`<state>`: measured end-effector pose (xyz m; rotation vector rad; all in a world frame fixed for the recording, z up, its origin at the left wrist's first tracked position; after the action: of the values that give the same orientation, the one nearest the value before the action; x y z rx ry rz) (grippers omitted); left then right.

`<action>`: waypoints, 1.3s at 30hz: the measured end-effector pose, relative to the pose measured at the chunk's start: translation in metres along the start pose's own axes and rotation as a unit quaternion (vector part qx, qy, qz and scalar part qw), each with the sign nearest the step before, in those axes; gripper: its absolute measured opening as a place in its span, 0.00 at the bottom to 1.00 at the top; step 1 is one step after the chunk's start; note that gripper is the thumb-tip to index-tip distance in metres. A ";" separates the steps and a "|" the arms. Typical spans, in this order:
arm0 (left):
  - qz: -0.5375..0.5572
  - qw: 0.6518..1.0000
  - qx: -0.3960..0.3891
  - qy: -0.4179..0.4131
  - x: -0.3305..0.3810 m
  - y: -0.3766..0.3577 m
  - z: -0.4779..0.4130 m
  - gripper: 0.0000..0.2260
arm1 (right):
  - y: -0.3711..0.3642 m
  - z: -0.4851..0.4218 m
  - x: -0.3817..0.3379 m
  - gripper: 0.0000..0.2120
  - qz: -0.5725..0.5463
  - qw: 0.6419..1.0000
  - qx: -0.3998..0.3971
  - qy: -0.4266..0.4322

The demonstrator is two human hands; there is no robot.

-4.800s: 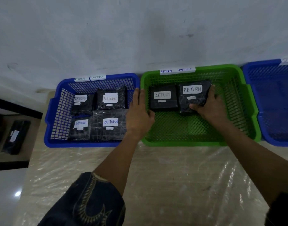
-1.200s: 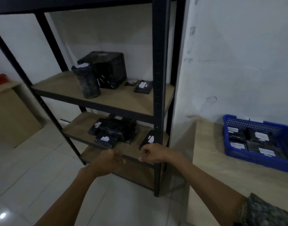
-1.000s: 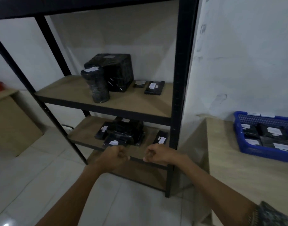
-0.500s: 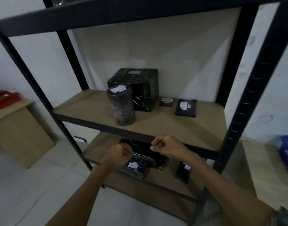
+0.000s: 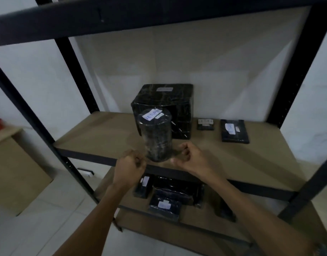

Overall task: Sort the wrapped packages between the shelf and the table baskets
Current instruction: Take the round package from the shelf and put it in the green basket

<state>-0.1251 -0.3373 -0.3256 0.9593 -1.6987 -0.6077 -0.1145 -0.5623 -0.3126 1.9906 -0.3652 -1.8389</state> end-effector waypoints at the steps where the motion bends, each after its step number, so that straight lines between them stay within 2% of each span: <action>1: 0.001 1.000 0.006 -0.007 -0.005 0.000 -0.007 0.01 | -0.004 -0.003 -0.005 0.24 -0.011 1.000 0.004 -0.003; 3: 0.009 1.000 0.005 -0.024 -0.016 -0.001 -0.022 0.03 | -0.012 -0.010 -0.012 0.35 -0.018 1.000 0.004 -0.010; 7: -0.011 0.998 -0.056 -0.023 -0.041 -0.013 -0.052 0.17 | -0.029 -0.027 -0.018 0.53 -0.022 1.000 0.003 -0.006; 9: -0.032 0.996 -0.082 -0.013 -0.048 -0.021 -0.062 0.25 | -0.036 -0.034 -0.019 0.54 -0.050 0.999 -0.005 -0.001; 11: -0.064 0.993 -0.098 -0.009 -0.051 -0.028 -0.066 0.34 | -0.044 -0.039 -0.018 0.53 -0.081 0.997 -0.003 -0.002; 13: -0.103 0.989 -0.102 -0.018 -0.053 -0.032 -0.067 0.39 | -0.049 -0.042 -0.016 0.50 -0.104 0.994 0.020 0.007; 18: -0.127 0.988 -0.080 -0.038 -0.057 -0.040 -0.068 0.36 | -0.063 -0.041 -0.016 0.44 -0.130 0.986 0.108 0.013; 22: -0.132 0.988 -0.066 -0.047 -0.061 -0.044 -0.067 0.32 | -0.083 -0.035 -0.019 0.44 -0.081 0.977 0.196 0.004; 24: -0.134 0.988 -0.060 -0.051 -0.061 -0.044 -0.067 0.30 | -0.080 -0.036 -0.020 0.47 -0.070 0.981 0.179 0.000; 27: -0.133 0.988 -0.055 -0.051 -0.060 -0.043 -0.067 0.30 | -0.062 -0.040 -0.025 0.55 -0.070 0.995 0.075 -0.004; 29: -0.132 0.989 -0.051 -0.050 -0.059 -0.043 -0.067 0.30 | -0.054 -0.044 -0.031 0.54 -0.067 0.997 0.031 -0.006; 31: -0.132 0.989 -0.049 -0.049 -0.060 -0.044 -0.067 0.30 | -0.053 -0.048 -0.030 0.52 -0.076 0.997 0.031 -0.003; 33: -0.133 0.989 -0.050 -0.049 -0.060 -0.044 -0.067 0.30 | -0.062 -0.046 -0.027 0.49 -0.082 0.994 0.077 -0.011; 36: -0.130 0.989 -0.047 -0.050 -0.060 -0.044 -0.066 0.30 | -0.080 -0.041 -0.021 0.48 -0.060 0.978 0.200 -0.012; 39: -0.133 0.989 -0.054 -0.046 -0.060 -0.044 -0.065 0.32 | -0.087 -0.037 -0.018 0.52 -0.037 0.974 0.224 -0.017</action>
<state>-0.0422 -0.3078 -0.3710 1.1021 -1.6116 -0.9224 -0.0867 -0.4727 -0.3350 2.2878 -0.7854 -1.9699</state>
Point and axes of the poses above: each hand's wrist, its own z-axis away from the middle knuckle, its own y-axis out of the back of the hand, x = y × z, the point moved 1 cm from there along -z, towards the middle knuckle, and after that the axes turned 5 degrees about z, right-handed, at the moved point
